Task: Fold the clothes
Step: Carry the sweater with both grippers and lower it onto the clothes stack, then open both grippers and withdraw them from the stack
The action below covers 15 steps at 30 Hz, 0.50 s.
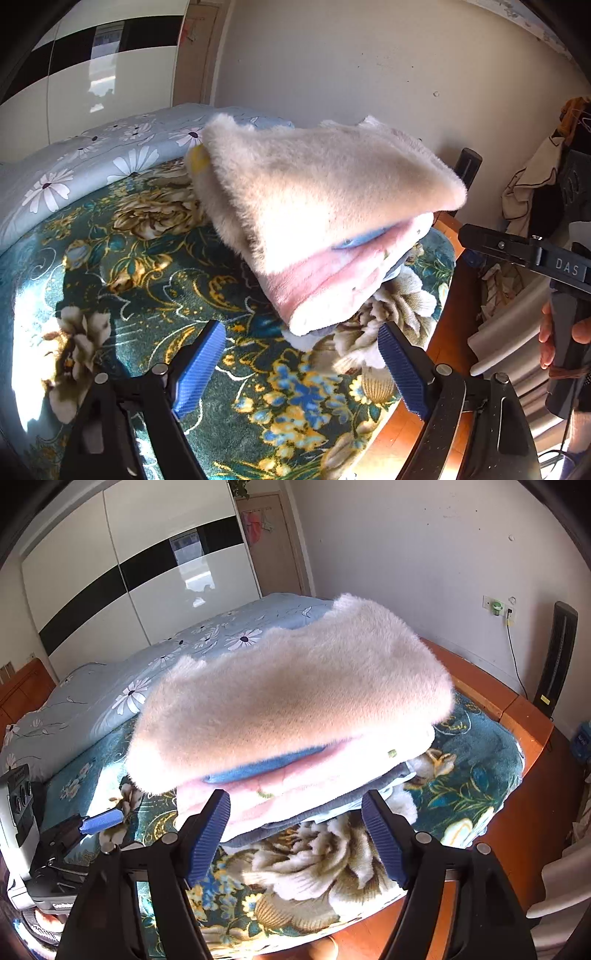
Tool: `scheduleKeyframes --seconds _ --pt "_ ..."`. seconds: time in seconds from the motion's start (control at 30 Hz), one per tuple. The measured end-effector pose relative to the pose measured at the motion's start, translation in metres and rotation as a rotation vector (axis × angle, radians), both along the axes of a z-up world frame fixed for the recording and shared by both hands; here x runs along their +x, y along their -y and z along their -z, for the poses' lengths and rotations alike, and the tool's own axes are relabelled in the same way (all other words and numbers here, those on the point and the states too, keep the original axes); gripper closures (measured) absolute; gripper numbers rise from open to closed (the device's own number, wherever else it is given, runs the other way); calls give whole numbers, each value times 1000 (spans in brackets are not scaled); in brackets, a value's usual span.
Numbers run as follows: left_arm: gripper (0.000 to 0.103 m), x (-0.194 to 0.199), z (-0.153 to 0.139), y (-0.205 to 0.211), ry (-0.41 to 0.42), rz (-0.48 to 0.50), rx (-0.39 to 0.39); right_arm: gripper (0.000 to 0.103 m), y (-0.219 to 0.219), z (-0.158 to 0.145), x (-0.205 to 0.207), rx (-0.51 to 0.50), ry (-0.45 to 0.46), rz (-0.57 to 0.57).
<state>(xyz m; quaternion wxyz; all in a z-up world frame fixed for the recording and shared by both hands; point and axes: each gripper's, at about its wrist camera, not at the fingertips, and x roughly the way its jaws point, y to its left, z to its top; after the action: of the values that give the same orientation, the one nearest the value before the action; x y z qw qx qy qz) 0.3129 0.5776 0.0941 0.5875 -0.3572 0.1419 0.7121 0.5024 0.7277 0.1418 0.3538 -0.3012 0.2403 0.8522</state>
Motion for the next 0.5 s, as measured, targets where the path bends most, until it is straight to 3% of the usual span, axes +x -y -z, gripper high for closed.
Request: scheduleKeyframes --seconds 0.03,0.07,0.23,0.3,0.37,0.5 --pt "3 1 4 4 -7 -12 5 17 6 3 1 -2 -5 4" --pt "0 2 7 8 -13 -28 11 16 11 6 2 -2 -13 8" --pt "0 9 18 32 -21 -120 69 15 29 20 -1 1 -20 33" --pt "0 10 21 38 -30 -138 73 13 37 26 -1 0 -19 43" --pt "0 10 23 42 -42 -151 73 4 44 32 -2 9 -15 54" --pt "0 11 25 47 -94 -165 55 4 58 37 -4 39 -3 70"
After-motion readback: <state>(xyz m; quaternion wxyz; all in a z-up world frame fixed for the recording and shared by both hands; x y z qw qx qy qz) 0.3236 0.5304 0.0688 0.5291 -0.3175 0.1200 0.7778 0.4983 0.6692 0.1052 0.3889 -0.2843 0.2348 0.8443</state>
